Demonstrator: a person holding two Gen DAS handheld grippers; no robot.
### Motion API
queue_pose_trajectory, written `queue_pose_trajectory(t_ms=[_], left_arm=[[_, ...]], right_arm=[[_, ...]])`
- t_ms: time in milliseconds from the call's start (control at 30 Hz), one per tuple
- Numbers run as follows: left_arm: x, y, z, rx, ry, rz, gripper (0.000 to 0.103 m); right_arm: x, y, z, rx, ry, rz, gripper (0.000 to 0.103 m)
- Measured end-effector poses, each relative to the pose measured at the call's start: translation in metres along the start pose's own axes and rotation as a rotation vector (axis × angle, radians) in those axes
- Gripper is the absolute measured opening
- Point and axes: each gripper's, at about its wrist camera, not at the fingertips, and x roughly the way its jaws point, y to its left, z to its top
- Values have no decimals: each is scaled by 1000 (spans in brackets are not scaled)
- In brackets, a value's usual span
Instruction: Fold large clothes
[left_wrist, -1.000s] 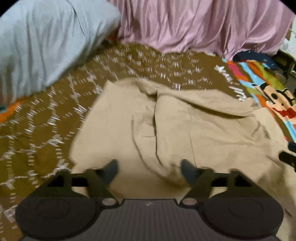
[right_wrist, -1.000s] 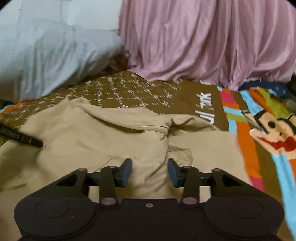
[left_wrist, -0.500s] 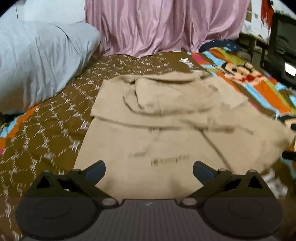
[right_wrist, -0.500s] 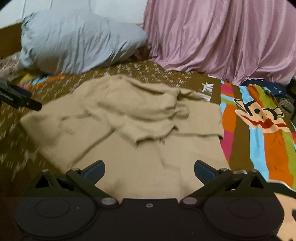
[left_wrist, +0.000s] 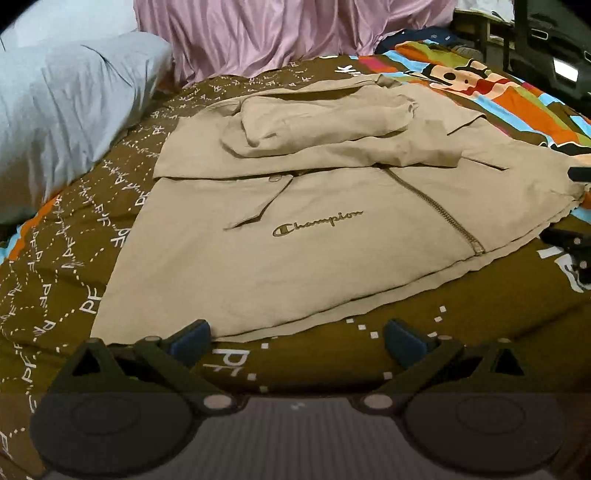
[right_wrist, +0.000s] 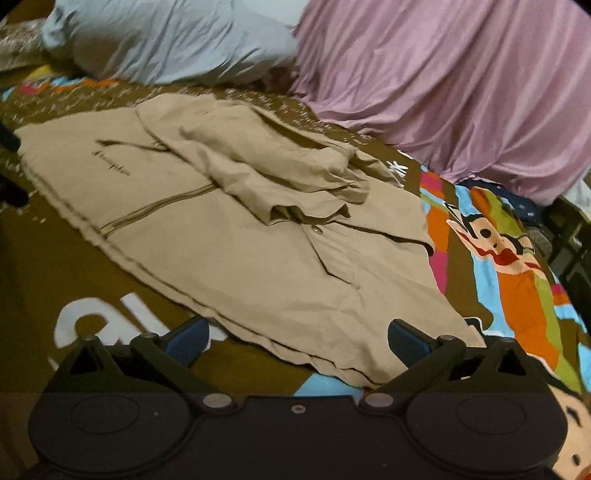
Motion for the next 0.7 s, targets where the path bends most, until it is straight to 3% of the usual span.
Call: queue_pose_trajectory(t_ms=[133,233,333,400,500,700], left_arm=[[1,-10,1,60,-37,42,103],[0,-17,0,125,-69,97,103],[2,-20,0,153,-88,147,103],[4,-19,1,155,-95,175,103],[7,-13,4,133,-90,156,103],[12,-6,4,134,-84,197,97]], right_arm=[[7,-3,5,-9,-32,-44,102],[6,2,8,-50,-66,-67,88],[8,5,11,-86,-72,-57,70],[9,7,15,-90,-61,-42,36],[5,2,27,-21,-88,-47,26],[-4,-30,71,184,-166,-15,20]])
